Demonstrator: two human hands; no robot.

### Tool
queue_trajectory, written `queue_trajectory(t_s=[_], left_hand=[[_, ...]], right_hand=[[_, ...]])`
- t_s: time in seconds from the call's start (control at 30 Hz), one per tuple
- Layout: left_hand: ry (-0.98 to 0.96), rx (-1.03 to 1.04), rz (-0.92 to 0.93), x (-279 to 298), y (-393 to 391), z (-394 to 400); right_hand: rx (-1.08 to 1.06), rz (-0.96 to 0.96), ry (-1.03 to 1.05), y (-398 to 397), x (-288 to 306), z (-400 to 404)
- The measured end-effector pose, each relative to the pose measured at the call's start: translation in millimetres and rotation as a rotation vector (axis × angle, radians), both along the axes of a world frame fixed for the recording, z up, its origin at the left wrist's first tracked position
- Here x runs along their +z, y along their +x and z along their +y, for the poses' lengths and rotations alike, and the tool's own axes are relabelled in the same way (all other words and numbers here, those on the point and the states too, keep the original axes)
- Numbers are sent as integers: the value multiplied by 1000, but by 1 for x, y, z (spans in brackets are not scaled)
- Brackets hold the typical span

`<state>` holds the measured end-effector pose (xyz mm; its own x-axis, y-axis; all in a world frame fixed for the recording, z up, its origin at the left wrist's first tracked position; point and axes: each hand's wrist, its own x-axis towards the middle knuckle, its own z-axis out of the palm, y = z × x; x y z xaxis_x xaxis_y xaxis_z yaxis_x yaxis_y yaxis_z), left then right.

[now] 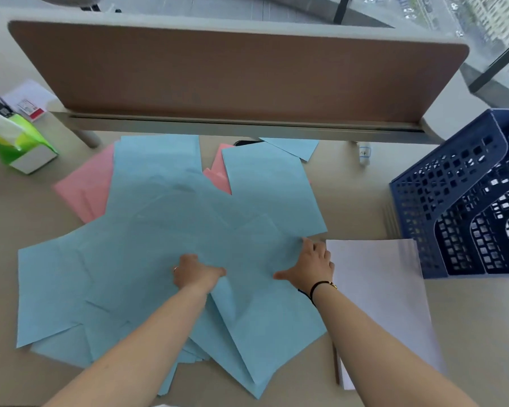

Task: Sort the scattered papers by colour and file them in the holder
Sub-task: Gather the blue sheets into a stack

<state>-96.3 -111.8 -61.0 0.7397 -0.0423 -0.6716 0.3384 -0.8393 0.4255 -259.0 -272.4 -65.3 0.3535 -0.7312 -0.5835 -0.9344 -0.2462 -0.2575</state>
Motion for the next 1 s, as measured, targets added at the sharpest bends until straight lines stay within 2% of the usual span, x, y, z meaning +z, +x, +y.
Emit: queue_trajectory(t_s=[0.27,0.4,0.6,0.77,1.0], left_hand=[[-86,-14,17,-4,10,7],[2,-103,-46,1,7,8],[133,-338,-19,9,-14,20],[76,-351,4,7,-17,19],[-142,-447,87,1,-9,20]], right_hand=[[-133,-193,126,-7,-3,1],[-202,-235,127,-11,-1,12],[-212,41,-32,-11,5,36],[-299,42,42,-12,1,36],[-231,81,-29,-21,3,40]])
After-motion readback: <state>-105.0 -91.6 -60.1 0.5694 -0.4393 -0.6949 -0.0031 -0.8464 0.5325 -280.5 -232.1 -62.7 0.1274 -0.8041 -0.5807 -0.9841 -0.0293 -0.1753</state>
